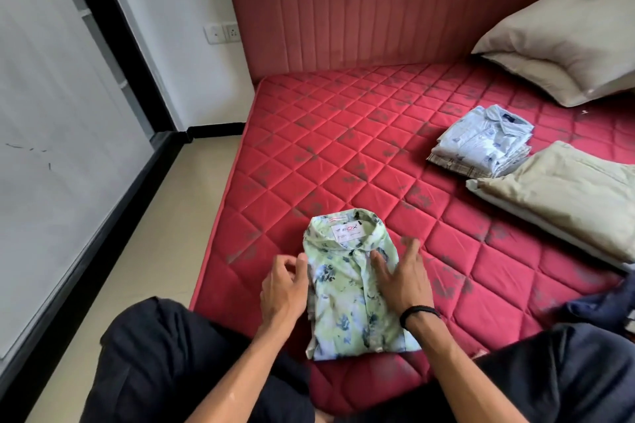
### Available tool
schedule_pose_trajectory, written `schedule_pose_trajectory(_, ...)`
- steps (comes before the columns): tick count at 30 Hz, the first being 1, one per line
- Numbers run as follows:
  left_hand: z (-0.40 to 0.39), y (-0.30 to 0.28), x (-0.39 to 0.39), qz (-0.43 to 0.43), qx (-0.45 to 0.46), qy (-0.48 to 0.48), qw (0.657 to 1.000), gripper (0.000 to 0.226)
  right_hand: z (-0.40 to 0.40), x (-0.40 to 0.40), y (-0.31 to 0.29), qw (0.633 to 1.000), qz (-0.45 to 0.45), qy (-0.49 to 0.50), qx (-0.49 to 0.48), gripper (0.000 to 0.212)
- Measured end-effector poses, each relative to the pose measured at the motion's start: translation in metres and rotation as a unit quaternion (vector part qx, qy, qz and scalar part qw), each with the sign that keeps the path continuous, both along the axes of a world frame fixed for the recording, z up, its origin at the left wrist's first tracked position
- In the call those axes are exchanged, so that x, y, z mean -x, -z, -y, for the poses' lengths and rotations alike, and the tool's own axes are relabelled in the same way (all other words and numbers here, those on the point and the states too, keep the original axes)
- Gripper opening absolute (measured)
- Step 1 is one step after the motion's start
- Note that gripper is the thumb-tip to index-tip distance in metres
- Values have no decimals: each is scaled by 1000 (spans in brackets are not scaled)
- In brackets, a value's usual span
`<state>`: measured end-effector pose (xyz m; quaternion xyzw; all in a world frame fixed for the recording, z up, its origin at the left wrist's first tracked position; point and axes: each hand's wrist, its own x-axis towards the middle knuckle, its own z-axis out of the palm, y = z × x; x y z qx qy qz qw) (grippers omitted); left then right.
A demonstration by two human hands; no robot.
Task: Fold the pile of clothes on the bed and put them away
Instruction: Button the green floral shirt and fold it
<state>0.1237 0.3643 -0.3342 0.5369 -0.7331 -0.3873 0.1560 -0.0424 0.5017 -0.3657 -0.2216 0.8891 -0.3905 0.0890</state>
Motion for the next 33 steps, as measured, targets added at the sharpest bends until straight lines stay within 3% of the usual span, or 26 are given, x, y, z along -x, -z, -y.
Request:
schedule_pose_trajectory(3,29,-2,19,-2,-25,-5,1000,44,6,-13,-3,983,-174,-50,-20,66)
schedule_pose_trajectory(6,52,5,36,-4,-107,-13,994,39,13,-24,7,969,-222,-106,-22,58)
schedule_pose_trajectory(9,63,14,43,-23,-174,-13,984,23,16,-25,20,966,-226,-115,-43,56)
schedule_pose_trajectory(14,80,10,54,-85,-59,-1,995,19,17,-28,24,959,-236,-145,-57,65)
schedule_pose_trajectory(17,83,13,62,-79,-43,-1,996,11,20,-36,27,964,-199,-150,-88,72)
schedule_pose_trajectory(20,66,24,58,-65,-42,-49,996,9,20,-40,29,968,-173,-147,-107,75)
schedule_pose_trajectory(23,37,25,49,-139,52,-93,984,15,19,-41,28,967,-186,-140,-109,74)
schedule_pose_trajectory(27,4,5,37,-227,46,-8,973,24,22,-43,26,965,-203,-126,-110,69)
schedule_pose_trajectory(31,4,-11,43,-193,27,132,972,26,21,-41,23,965,-215,-114,-94,66)
schedule_pose_trajectory(33,9,-7,45,-172,-11,121,978,34,20,-41,24,968,-215,-106,-79,67)
